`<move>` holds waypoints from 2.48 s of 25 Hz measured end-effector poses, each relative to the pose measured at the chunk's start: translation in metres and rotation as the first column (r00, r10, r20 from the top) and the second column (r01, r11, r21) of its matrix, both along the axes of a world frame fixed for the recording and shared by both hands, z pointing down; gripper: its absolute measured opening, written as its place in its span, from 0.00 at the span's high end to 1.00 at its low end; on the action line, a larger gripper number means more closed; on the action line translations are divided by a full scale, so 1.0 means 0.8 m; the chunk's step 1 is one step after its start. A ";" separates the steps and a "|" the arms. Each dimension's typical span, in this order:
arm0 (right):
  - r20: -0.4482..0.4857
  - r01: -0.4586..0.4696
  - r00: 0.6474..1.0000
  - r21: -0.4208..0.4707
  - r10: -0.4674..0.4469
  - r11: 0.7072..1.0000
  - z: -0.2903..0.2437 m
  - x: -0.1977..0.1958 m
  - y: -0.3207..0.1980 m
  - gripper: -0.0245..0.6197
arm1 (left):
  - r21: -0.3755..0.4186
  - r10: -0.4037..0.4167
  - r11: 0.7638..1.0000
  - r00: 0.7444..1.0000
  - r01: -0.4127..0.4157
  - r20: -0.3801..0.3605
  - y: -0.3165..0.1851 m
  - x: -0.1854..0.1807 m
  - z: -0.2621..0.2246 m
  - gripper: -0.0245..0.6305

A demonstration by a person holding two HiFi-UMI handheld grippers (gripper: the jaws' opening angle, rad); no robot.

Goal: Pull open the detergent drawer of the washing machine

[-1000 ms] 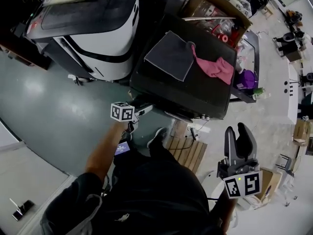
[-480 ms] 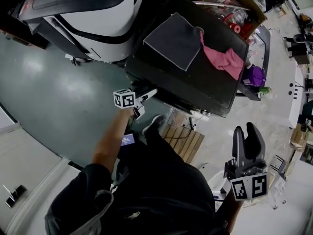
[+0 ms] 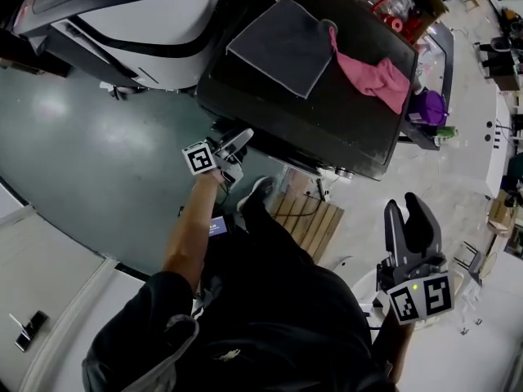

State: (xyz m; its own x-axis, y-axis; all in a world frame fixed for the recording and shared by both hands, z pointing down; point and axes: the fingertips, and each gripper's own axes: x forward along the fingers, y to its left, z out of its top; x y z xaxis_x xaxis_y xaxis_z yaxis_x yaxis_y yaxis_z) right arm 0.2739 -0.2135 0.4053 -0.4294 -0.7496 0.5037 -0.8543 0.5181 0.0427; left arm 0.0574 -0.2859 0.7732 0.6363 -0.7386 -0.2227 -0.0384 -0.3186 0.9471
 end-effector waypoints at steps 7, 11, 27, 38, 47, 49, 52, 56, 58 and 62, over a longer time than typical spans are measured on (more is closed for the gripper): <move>0.014 -0.043 0.999 -0.008 0.043 0.999 0.001 0.006 -0.002 0.76 | -0.032 0.106 0.994 0.994 -0.107 -0.025 0.095 -0.015 -0.001 0.39; 0.034 -0.035 0.999 -0.016 0.036 0.999 0.000 -0.010 -0.006 0.76 | -0.058 0.176 0.983 0.983 -0.174 0.042 0.140 -0.027 -0.006 0.41; 0.127 -0.070 0.990 0.019 0.067 0.997 -0.017 -0.083 0.036 0.76 | -0.118 0.507 0.859 0.796 -0.498 0.331 0.177 -0.038 0.006 0.40; 0.199 -0.085 0.978 0.086 0.067 0.993 -0.043 -0.143 0.060 0.76 | 0.050 0.404 0.877 0.790 -0.478 0.461 0.164 -0.159 -0.104 0.40; 0.241 -0.084 0.969 0.142 0.048 0.986 -0.063 -0.187 0.071 0.76 | 0.281 0.172 0.858 0.756 -0.429 0.631 0.149 -0.244 -0.264 0.40; 0.246 -0.090 0.968 0.152 0.051 0.984 -0.068 -0.191 0.073 0.76 | 0.321 0.110 0.850 0.737 -0.417 0.667 0.147 -0.258 -0.295 0.40; 0.253 -0.100 0.966 0.167 0.055 0.981 -0.075 -0.197 0.074 0.76 | 0.396 0.020 0.833 0.737 -0.385 0.675 0.146 -0.274 -0.346 0.40; 0.262 -0.113 0.963 0.198 0.058 0.974 -0.086 -0.205 0.075 0.76 | 0.472 -0.133 0.817 0.690 -0.330 0.712 0.138 -0.292 -0.410 0.40; 0.265 -0.121 0.962 0.214 0.062 0.969 -0.093 -0.210 0.076 0.76 | 0.499 -0.205 0.810 0.649 -0.308 0.733 0.134 -0.301 -0.441 0.41; 0.269 -0.144 0.960 0.244 0.076 0.959 -0.105 -0.212 0.080 0.76 | 0.545 -0.313 0.779 0.562 -0.310 0.766 0.130 -0.307 -0.501 0.42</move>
State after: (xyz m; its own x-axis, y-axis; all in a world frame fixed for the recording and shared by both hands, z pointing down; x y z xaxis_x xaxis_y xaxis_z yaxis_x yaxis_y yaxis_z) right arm 0.1045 -0.1496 0.3211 -0.4248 -0.8890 0.1708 -0.9051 0.4204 -0.0633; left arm -0.1880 -0.1816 0.3726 0.7572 -0.6531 0.0086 -0.6492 -0.7512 0.1194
